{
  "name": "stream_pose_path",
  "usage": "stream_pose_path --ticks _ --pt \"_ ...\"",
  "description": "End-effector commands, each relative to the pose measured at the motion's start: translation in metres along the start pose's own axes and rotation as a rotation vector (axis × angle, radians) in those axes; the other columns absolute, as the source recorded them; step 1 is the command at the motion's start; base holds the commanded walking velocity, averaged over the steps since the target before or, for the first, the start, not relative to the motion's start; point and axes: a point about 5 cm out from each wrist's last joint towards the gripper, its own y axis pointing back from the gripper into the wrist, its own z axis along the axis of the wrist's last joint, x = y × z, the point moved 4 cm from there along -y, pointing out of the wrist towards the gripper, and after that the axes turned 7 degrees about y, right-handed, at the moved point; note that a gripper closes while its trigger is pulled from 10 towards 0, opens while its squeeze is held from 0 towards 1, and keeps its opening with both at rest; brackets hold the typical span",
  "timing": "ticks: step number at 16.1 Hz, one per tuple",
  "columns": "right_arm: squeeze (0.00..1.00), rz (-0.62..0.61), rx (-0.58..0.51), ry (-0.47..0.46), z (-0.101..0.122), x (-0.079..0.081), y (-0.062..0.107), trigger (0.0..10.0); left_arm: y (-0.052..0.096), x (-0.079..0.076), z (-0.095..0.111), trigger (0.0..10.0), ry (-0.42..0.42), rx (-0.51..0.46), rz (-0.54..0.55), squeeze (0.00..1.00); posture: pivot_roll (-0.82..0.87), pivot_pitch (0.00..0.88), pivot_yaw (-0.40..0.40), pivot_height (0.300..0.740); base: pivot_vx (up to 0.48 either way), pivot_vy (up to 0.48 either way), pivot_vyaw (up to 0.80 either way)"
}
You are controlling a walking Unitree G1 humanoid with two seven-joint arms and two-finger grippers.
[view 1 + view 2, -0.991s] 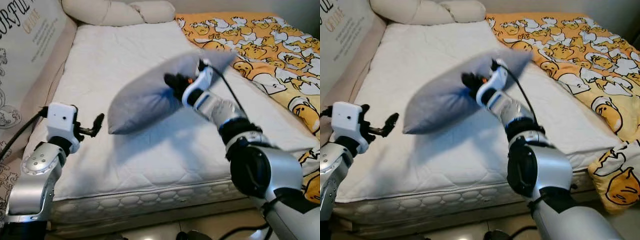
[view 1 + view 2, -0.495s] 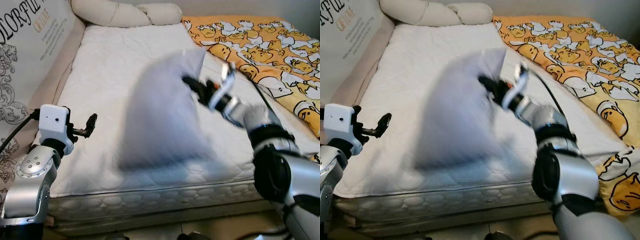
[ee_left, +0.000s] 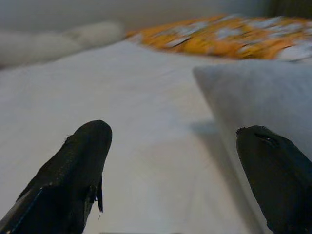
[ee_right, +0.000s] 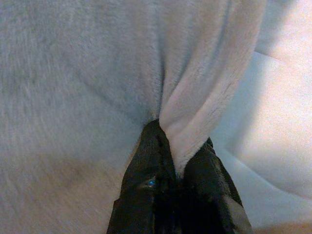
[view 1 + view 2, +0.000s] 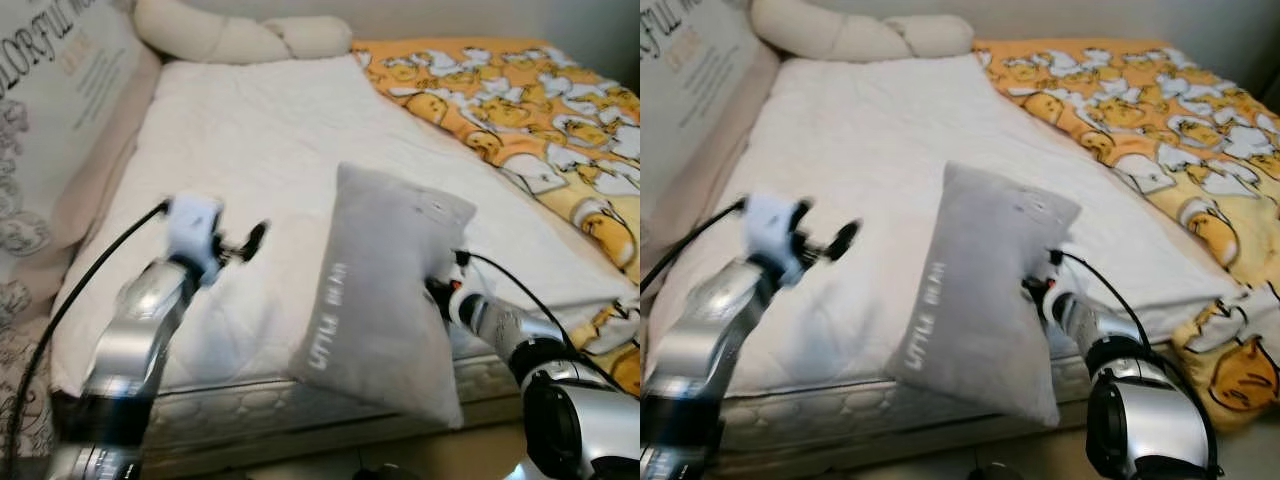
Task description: Clean up the room
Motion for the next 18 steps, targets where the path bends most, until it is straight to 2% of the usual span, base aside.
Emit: stream_pose_path --ticks 1,3,4,6,8,10,11,12,13,15,16,17,18 --pt "0.0 -0.019 0.01 -0.008 -0.004 -0.002 0.0 10.0 -0.008 -0.007 -0.001 10.0 0.01 0.007 -0.06 0.0 -0.05 0.0 -0.011 0.74 0.0 0.0 0.0" --pt "0.0 -0.022 -0.03 -0.01 0.007 -0.002 0.0 10.0 -0.031 -0.033 -0.014 10.0 0.227 0.05 -0.228 0.0 -0.07 0.0 -0.006 0.74 0.0 0.0 0.0" --pt "0.0 -0.032 -0.038 -0.01 0.009 -0.003 0.0 10.0 -0.038 -0.043 -0.023 10.0 0.302 0.071 -0.281 1.0 -0.08 0.0 -0.002 0.74 0.0 0.0 0.0" --pt "0.0 -0.047 -0.044 -0.003 0.01 -0.007 0.001 10.0 -0.047 -0.056 -0.042 10.0 0.364 0.128 -0.314 1.0 -0.1 0.0 0.008 0.74 0.0 0.0 0.0" --pt "0.0 -0.049 -0.052 -0.008 0.01 -0.011 0.003 10.0 -0.054 -0.069 -0.06 10.0 0.49 0.176 -0.313 1.0 -0.13 0.0 0.026 0.74 0.0 0.0 0.0" --pt "0.0 -0.041 -0.058 -0.015 0.01 -0.012 0.004 10.0 -0.053 -0.081 -0.079 10.0 0.539 0.24 -0.317 1.0 -0.13 0.0 0.026 0.74 0.0 0.0 0.0" --pt "0.0 -0.021 -0.066 -0.026 0.011 -0.01 0.004 10.0 -0.052 -0.097 -0.087 10.0 0.634 0.259 -0.351 1.0 -0.16 0.0 0.043 0.74 0.0 0.0 0.0" --pt "0.0 -0.016 -0.067 -0.029 0.011 -0.009 0.004 10.0 -0.052 -0.106 -0.087 10.0 0.686 0.254 -0.383 1.0 -0.18 0.0 0.052 0.74 0.0 0.0 0.0" --pt "0.0 -0.004 -0.071 -0.035 0.012 -0.006 0.003 10.0 -0.051 -0.119 -0.091 10.0 0.698 0.283 -0.416 1.0 -0.18 0.0 0.053 0.74 0.0 0.0 0.0" --pt "0.0 0.017 -0.078 -0.047 0.013 -0.002 0.002 10.0 -0.048 -0.131 -0.105 10.0 0.621 0.357 -0.424 1.0 -0.18 0.0 0.051 0.74 0.0 0.0 0.0" --pt "0.0 0.038 -0.081 -0.049 0.014 0.002 0.001 10.0 -0.047 -0.138 -0.111 10.0 0.583 0.386 -0.426 0.24 -0.18 0.0 0.051 0.74 0.0 0.0 0.0" --pt "0.0 0.053 -0.081 -0.049 0.014 0.007 0.0 10.0 -0.047 -0.144 -0.111 10.0 0.588 0.381 -0.439 0.0 -0.18 0.0 0.051 0.74 0.0 0.0 0.0" --pt "0.0 0.061 -0.082 -0.051 0.014 0.009 0.0 10.0 -0.048 -0.149 -0.109 3.1 0.614 0.374 -0.455 0.0 -0.18 0.0 0.051 0.74 0.0 0.0 0.0"
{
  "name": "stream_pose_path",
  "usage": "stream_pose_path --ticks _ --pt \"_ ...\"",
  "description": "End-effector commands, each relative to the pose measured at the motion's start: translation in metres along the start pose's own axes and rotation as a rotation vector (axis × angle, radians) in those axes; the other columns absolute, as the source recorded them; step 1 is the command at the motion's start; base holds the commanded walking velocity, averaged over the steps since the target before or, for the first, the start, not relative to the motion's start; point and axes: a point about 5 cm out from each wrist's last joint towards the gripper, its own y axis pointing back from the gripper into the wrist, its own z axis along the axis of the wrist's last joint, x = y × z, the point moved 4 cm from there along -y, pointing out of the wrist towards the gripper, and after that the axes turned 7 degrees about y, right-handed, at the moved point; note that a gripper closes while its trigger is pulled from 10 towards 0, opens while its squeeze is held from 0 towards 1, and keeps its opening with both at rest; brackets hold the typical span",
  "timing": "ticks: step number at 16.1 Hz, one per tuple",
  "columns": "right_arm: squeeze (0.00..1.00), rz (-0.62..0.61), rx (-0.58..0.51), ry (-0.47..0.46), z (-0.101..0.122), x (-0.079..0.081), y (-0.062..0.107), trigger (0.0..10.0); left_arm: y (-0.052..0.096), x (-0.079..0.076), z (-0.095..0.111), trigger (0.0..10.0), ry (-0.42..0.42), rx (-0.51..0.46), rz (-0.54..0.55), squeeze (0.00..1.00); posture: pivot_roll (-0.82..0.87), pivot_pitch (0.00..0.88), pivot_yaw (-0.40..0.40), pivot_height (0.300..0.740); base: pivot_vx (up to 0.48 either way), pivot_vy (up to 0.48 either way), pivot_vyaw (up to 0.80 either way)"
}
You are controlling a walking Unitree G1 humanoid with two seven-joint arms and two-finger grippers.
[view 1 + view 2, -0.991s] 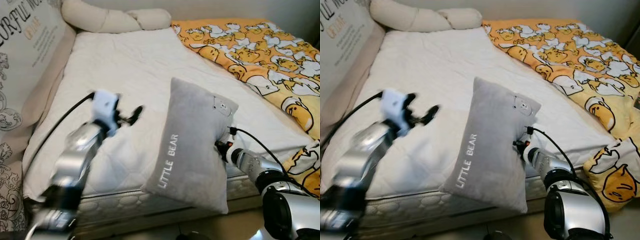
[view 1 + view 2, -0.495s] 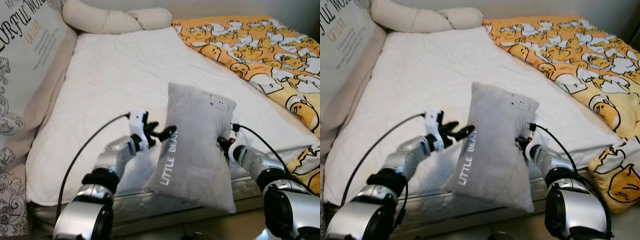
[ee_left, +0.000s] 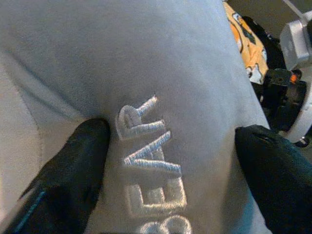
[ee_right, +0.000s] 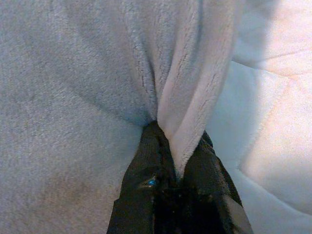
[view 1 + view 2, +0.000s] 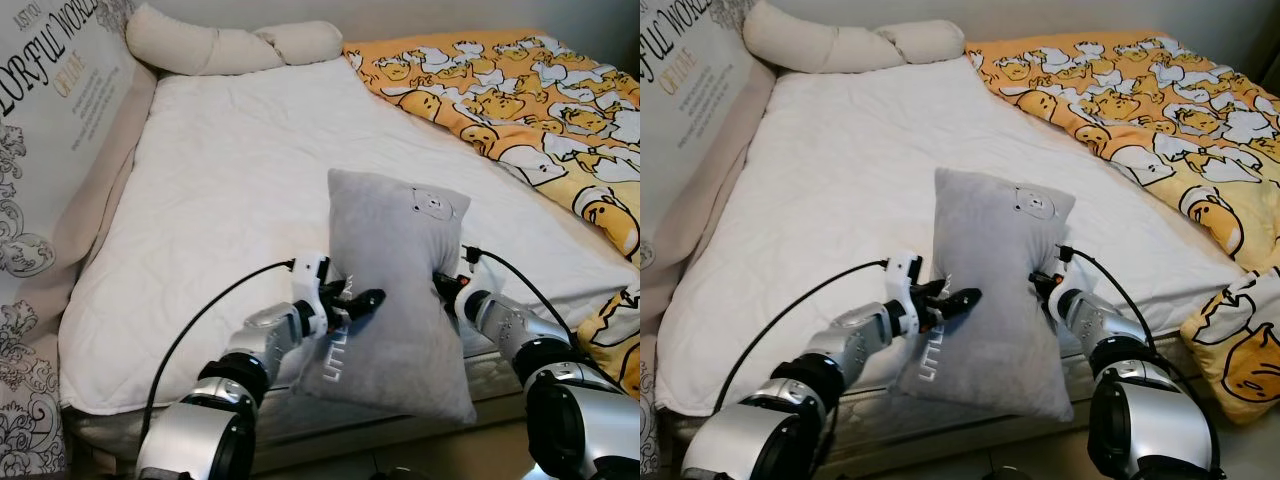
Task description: Clean up the room
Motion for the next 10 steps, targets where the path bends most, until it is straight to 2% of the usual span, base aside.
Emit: stream_pose_path --ticks 1,4,7,10 --pt "0.0 0.044 -0.003 -0.01 -0.0003 0.0104 -0.0024 10.0 -0.0067 -0.01 -0.0045 0.0 -0.005 0.038 -0.036 0.0 -0.18 0.0 0.051 0.74 0.0 0.0 0.0" --pt "0.0 0.056 0.001 -0.009 -0.002 0.0142 -0.0034 10.0 -0.0098 -0.0114 -0.0093 0.0 -0.023 0.074 -0.018 0.0 -0.17 0.0 0.045 0.74 0.0 0.0 0.0" --pt "0.0 0.061 0.005 -0.015 -0.0052 0.017 -0.0042 10.0 -0.0106 -0.0097 -0.0097 0.0 0.033 0.073 0.007 0.0 -0.17 0.0 0.043 0.74 0.0 0.0 0.0" --pt "0.0 0.071 0.001 -0.035 -0.0087 0.0201 -0.0046 10.0 -0.01 -0.0073 -0.0105 0.0 0.053 0.074 0.027 0.0 -0.16 0.0 0.039 0.74 0.0 0.0 0.0"
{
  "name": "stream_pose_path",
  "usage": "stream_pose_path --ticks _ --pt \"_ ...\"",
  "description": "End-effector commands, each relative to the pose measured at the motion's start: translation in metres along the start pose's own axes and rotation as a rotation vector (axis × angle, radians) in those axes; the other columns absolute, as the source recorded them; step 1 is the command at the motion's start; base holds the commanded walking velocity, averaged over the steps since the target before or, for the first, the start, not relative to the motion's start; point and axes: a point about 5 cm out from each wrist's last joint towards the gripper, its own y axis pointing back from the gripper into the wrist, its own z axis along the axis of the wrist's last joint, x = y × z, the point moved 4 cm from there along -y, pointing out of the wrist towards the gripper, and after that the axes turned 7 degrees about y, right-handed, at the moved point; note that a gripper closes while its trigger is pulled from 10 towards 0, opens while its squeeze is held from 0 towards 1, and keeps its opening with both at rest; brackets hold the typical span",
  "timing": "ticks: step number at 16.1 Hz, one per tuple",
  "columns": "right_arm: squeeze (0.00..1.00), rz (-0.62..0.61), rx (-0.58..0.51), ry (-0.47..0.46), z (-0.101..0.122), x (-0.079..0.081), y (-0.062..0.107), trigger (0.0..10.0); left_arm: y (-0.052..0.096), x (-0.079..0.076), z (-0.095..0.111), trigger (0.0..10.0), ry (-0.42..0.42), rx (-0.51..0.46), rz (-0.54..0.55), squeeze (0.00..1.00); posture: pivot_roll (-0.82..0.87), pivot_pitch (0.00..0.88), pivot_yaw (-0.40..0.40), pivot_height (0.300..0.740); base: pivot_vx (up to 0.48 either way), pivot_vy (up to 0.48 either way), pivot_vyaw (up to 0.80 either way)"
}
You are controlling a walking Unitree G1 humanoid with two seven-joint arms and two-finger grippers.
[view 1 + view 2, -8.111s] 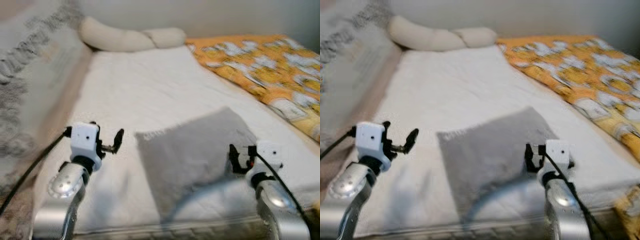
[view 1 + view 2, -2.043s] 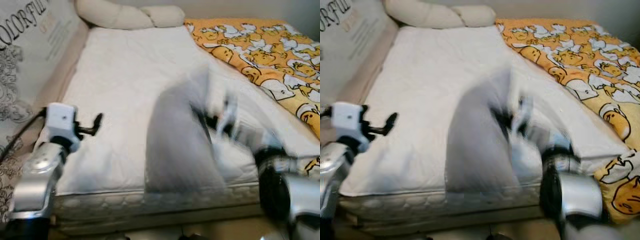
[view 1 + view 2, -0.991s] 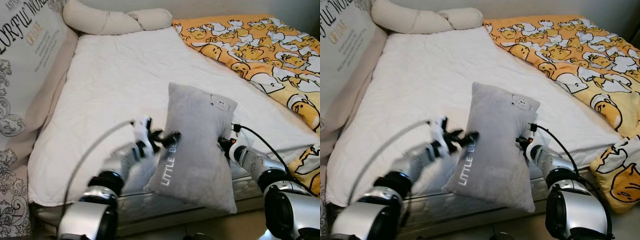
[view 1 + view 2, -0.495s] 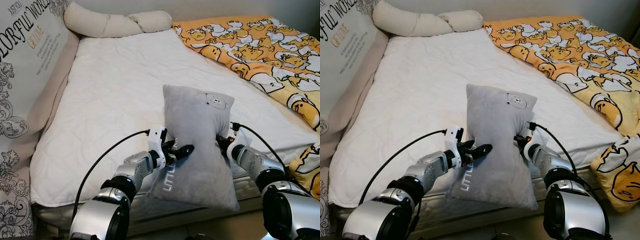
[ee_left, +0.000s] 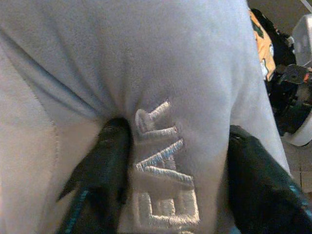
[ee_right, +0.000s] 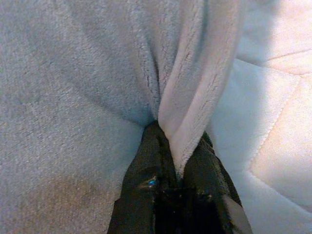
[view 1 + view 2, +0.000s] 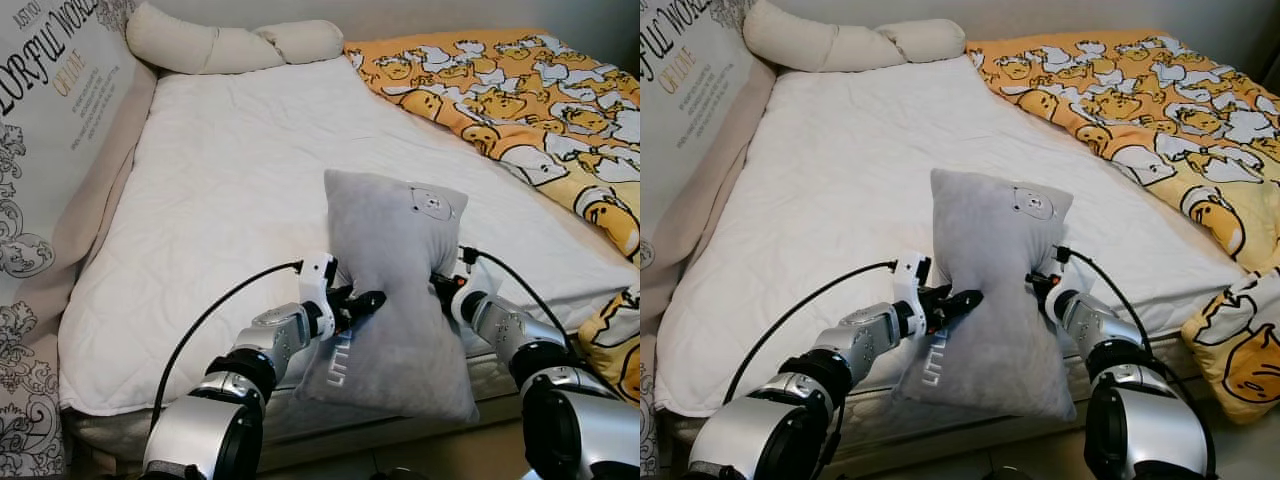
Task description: Clean up the room
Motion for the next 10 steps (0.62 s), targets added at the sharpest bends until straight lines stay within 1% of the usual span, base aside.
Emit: stream_pose_path --ticks 1,4,5,6,7,8,9,10 --pt "0.0 0.054 0.002 -0.028 -0.004 0.014 -0.003 10.0 -0.005 -0.006 -0.005 0.0 0.013 0.032 -0.006 0.0 -0.16 0.0 0.04 0.74 0.0 0.0 0.0" --pt "0.0 0.068 -0.014 -0.041 -0.006 0.019 -0.003 10.0 -0.003 -0.002 -0.009 0.0 -0.009 0.048 0.011 0.0 -0.15 0.0 0.036 0.74 0.0 0.0 0.0" --pt "0.0 0.083 -0.034 -0.052 -0.005 0.023 -0.003 10.0 -0.003 -0.001 -0.008 0.0 0.008 0.043 0.036 0.0 -0.15 0.0 0.037 0.74 0.0 0.0 0.0" --pt "0.0 0.084 -0.037 -0.052 -0.005 0.023 -0.003 10.0 -0.004 -0.002 -0.006 0.0 0.018 0.032 0.033 0.0 -0.15 0.0 0.037 0.74 0.0 0.0 0.0" --pt "0.0 0.101 -0.059 -0.052 -0.001 0.028 -0.002 10.0 -0.004 -0.005 0.003 0.0 0.031 -0.002 0.017 0.0 -0.15 0.0 0.04 0.74 0.0 0.0 0.0" --pt "0.0 0.124 -0.09 -0.035 0.007 0.035 0.0 10.0 -0.003 -0.006 0.011 0.0 -0.027 -0.01 0.005 0.0 -0.15 0.0 0.041 0.74 0.0 0.0 0.0" --pt "0.0 0.138 -0.135 -0.045 0.017 0.042 0.004 10.0 0.001 -0.006 0.024 0.0 -0.023 -0.059 -0.003 0.0 -0.15 0.0 0.041 0.74 0.0 0.0 0.0" --pt "0.0 0.151 -0.159 -0.038 0.023 0.047 0.006 10.0 0.004 -0.005 0.032 0.0 -0.017 -0.095 -0.007 0.0 -0.15 0.0 0.046 0.74 0.0 0.0 0.0"
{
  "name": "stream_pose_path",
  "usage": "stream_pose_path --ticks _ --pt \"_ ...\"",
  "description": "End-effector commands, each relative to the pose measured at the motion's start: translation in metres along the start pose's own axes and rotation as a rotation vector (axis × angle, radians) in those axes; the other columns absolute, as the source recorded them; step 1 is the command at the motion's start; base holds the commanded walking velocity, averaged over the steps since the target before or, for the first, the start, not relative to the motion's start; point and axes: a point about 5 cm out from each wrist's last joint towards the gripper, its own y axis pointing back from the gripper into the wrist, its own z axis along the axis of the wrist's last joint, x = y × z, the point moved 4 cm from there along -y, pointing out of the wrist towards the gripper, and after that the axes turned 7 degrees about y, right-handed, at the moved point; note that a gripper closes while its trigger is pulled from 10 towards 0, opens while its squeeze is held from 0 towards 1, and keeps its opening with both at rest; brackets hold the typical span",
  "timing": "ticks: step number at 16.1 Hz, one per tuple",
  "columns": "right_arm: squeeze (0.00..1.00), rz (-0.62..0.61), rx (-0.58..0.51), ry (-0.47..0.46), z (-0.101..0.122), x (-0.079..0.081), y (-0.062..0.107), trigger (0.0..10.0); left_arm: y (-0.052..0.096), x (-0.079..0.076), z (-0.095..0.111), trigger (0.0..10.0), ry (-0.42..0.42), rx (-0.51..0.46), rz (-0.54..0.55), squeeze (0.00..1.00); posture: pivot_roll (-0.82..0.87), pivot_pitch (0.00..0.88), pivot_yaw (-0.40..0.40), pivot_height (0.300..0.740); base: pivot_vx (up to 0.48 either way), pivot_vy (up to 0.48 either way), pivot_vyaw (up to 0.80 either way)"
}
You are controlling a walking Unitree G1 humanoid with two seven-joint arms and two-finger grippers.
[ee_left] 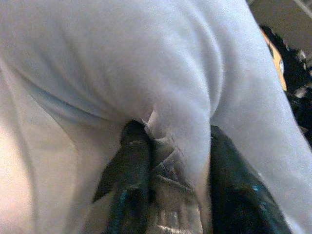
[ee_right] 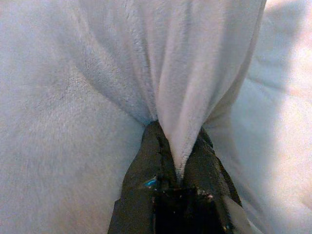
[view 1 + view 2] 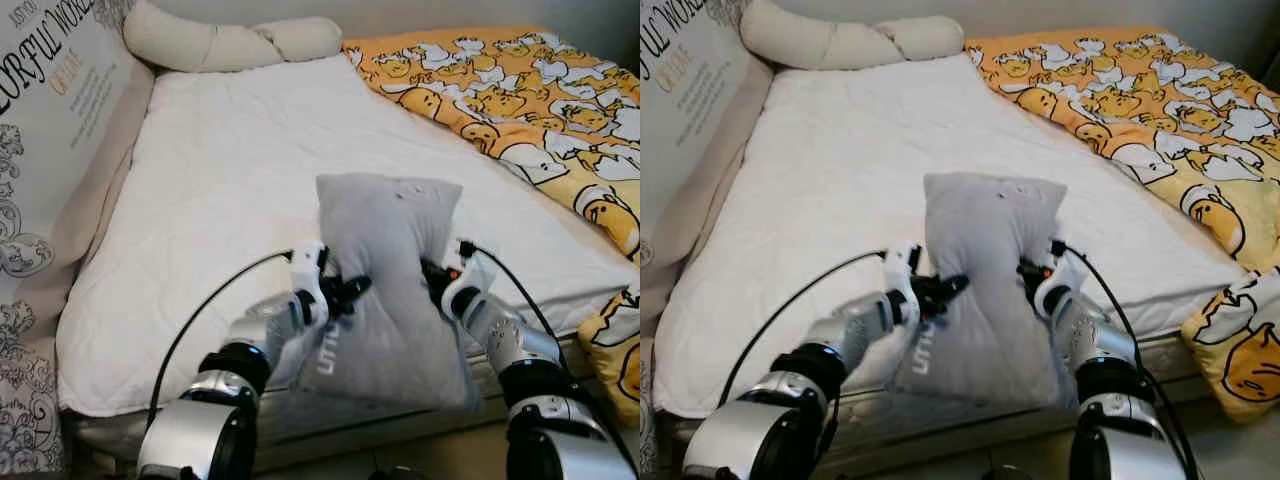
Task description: Clean up the room
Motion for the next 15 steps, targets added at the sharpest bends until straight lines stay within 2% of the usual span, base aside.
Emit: stream_pose_path --ticks 1,3,4,5,6,7,8,9,10,11,12,13,15 --pt "0.0 0.086 -0.037 0.032 0.012 0.028 -0.002 10.0 0.004 -0.009 0.016 0.0 -0.053 -0.055 -0.048 0.0 -0.14 0.0 0.046 0.74 0.0 0.0 0.0" --pt "0.0 0.097 -0.078 0.042 0.024 0.036 0.001 10.0 0.015 -0.012 0.03 0.0 -0.084 -0.114 -0.064 0.0 -0.13 0.0 0.043 0.74 0.0 0.0 0.0" --pt "0.0 0.089 -0.119 0.049 0.033 0.041 0.004 10.0 0.025 -0.014 0.042 0.0 -0.127 -0.157 -0.059 0.0 -0.13 0.0 0.043 0.74 0.0 0.0 0.0" --pt "0.0 0.055 -0.163 0.08 0.042 0.044 0.008 10.0 0.036 -0.018 0.054 0.0 -0.165 -0.207 -0.048 0.0 -0.13 0.0 0.043 0.74 0.0 0.0 0.0" --pt "0.0 0.045 -0.188 0.103 0.046 0.046 0.01 10.0 0.041 -0.02 0.06 0.0 -0.183 -0.232 -0.043 0.0 -0.13 0.0 0.043 0.74 0.0 0.0 0.0" --pt "0.0 0.027 -0.227 0.133 0.053 0.052 0.018 10.0 0.055 -0.032 0.072 0.0 -0.247 -0.298 -0.043 0.0 -0.12 0.0 0.041 0.74 0.0 0.0 0.0" --pt "0.0 0.019 -0.272 0.134 0.059 0.055 0.024 10.0 0.062 -0.036 0.077 0.0 -0.306 -0.335 -0.027 0.0 -0.11 0.0 0.04 0.74 0.0 0.0 0.0" --pt "0.0 0.016 -0.343 0.15 0.069 0.06 0.033 10.0 0.07 -0.039 0.084 0.0 -0.392 -0.381 0.006 0.0 -0.1 0.0 0.042 0.74 0.0 0.0 0.0" --pt "0.0 0.02 -0.385 0.173 0.073 0.067 0.041 10.0 0.078 -0.035 0.091 0.0 -0.403 -0.442 0.08 0.0 -0.11 0.0 0.049 0.74 0.0 0.0 0.0" --pt "0.0 0.038 -0.4 0.208 0.072 0.074 0.047 10.0 0.088 -0.029 0.099 6.2 -0.397 -0.5 0.162 0.0 -0.11 0.0 0.054 0.74 0.0 0.0 0.0" --pt "0.0 0.084 -0.405 0.25 0.069 0.084 0.05 10.0 0.094 -0.022 0.099 10.0 -0.403 -0.493 0.232 0.0 -0.11 0.0 0.057 0.74 0.0 0.0 0.0" --pt "0.0 0.078 -0.4 0.27 0.068 0.087 0.049 10.0 0.095 -0.02 0.093 10.0 -0.42 -0.441 0.253 0.0 -0.1 0.0 0.054 0.74 0.0 0.0 0.0" --pt "0.0 0.081 -0.389 0.283 0.064 0.09 0.05 10.0 0.102 -0.022 0.093 10.0 -0.485 -0.445 0.278 0.0 -0.09 0.0 0.045 0.74 0.0 0.0 0.0"
